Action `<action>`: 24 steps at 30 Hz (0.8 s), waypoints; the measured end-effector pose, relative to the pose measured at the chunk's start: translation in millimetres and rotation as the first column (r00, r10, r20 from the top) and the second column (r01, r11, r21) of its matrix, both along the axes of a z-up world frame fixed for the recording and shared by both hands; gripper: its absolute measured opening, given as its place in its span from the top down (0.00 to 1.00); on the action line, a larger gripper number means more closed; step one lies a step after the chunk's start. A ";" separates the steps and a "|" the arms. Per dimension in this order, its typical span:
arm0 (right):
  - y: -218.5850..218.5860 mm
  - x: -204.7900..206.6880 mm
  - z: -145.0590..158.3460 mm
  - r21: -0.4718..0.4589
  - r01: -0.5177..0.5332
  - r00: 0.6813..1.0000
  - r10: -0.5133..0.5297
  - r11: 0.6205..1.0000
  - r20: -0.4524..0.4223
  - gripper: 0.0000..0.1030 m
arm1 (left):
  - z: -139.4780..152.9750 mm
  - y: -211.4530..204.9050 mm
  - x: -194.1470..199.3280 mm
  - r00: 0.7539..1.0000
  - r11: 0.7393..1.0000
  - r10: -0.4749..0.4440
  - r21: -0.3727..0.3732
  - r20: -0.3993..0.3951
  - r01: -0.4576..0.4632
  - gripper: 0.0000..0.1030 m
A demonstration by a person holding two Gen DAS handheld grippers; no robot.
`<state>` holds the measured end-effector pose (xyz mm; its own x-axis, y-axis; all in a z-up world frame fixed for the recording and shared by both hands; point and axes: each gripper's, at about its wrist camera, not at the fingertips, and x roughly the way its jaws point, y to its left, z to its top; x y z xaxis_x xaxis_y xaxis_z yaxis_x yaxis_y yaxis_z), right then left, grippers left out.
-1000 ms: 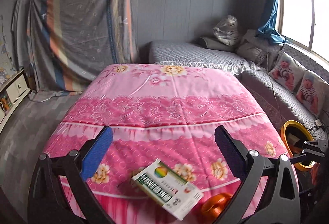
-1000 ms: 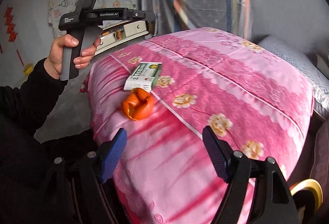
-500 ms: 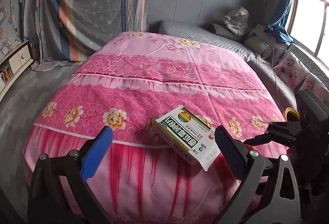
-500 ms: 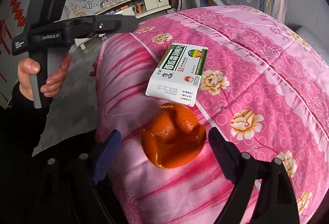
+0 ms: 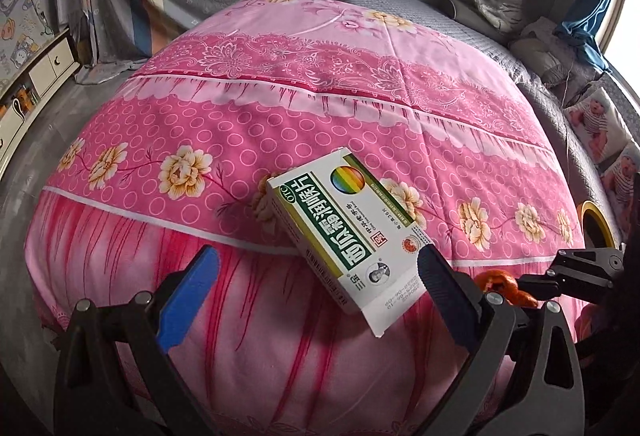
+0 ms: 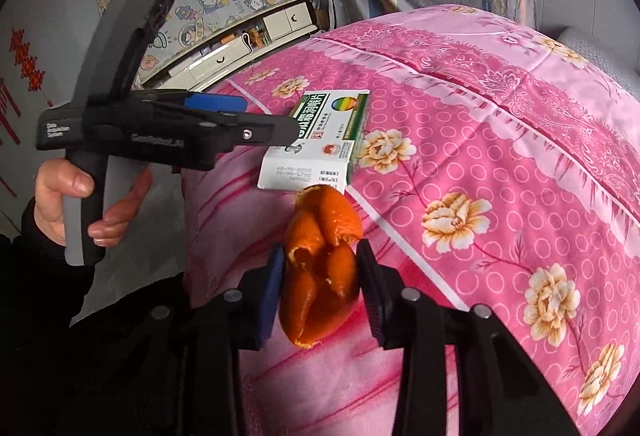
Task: Collect trash
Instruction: 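Grasp the green-white medicine box with the left gripper while the right gripper holds the peel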
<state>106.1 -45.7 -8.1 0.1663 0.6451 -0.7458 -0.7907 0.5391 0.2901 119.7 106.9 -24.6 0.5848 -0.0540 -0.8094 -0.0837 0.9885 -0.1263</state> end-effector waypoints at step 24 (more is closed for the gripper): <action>-82.9 1.5 28.2 0.257 0.100 0.994 -0.083 0.961 -0.077 0.67 | -17.6 -10.8 47.0 0.988 0.989 0.114 0.109 -0.107 -0.103 0.31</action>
<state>107.6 -128.6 20.1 0.1906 0.8023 -0.5656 -0.7165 0.5075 0.4785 166.7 96.1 -42.2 0.4873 0.0914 -0.8684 -0.1992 0.9799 -0.0086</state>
